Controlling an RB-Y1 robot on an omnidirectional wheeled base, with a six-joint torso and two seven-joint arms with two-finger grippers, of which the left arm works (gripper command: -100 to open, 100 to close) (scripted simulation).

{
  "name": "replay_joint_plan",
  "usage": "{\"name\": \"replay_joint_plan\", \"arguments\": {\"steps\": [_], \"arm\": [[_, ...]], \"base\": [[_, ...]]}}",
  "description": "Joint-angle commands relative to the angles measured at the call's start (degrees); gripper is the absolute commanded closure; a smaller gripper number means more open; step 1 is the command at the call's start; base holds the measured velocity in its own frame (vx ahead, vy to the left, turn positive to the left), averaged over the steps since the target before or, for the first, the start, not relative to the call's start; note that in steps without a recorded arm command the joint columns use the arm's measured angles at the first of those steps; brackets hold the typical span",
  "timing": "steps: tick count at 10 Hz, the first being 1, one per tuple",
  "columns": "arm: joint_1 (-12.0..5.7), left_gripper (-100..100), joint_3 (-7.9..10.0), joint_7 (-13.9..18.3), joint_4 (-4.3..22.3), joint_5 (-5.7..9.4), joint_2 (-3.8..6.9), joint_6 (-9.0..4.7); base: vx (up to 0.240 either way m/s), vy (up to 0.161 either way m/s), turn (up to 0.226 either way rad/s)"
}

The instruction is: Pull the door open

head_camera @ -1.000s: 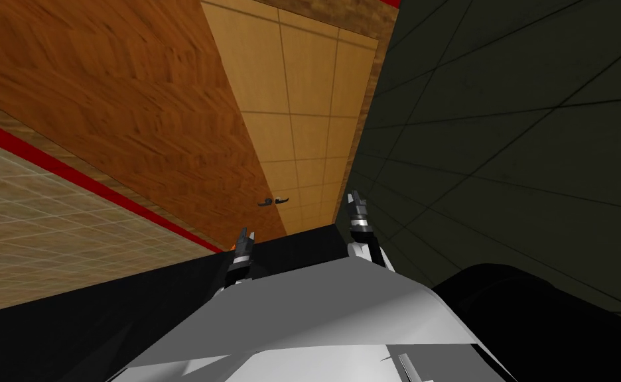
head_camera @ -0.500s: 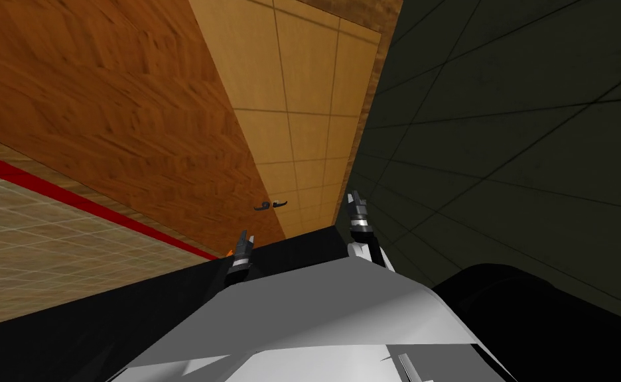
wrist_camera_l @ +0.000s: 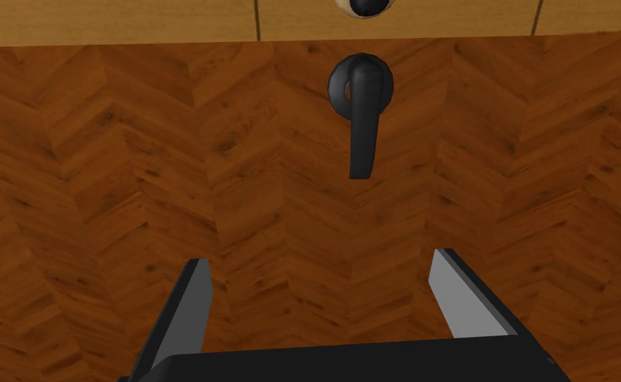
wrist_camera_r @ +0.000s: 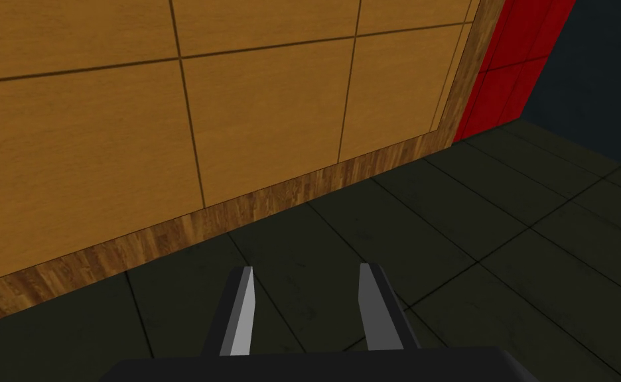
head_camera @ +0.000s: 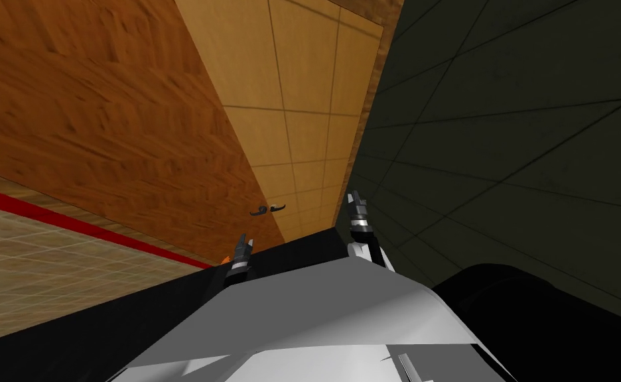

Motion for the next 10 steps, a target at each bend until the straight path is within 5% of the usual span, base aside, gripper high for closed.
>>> {"name": "replay_joint_plan", "arguments": {"steps": [1, 6, 9, 10], "arm": [[-0.73, -100, 0.18, 0.3, 2.3, 0.28, 0.17, -0.09], [-2.31, -100, 0.6, 1.1, 8.0, 0.98, 0.79, -0.87], [-2.46, -100, 0.66, 1.2, 8.8, 1.09, 0.85, -0.89], [-1.46, -100, 2.43, 1.4, 10.3, 2.02, 2.17, -1.05]], "base": [[0.141, 0.021, -0.069], [0.121, 0.026, -0.052], [0.086, 0.01, -0.036], [0.011, 0.0, 0.004]]}}
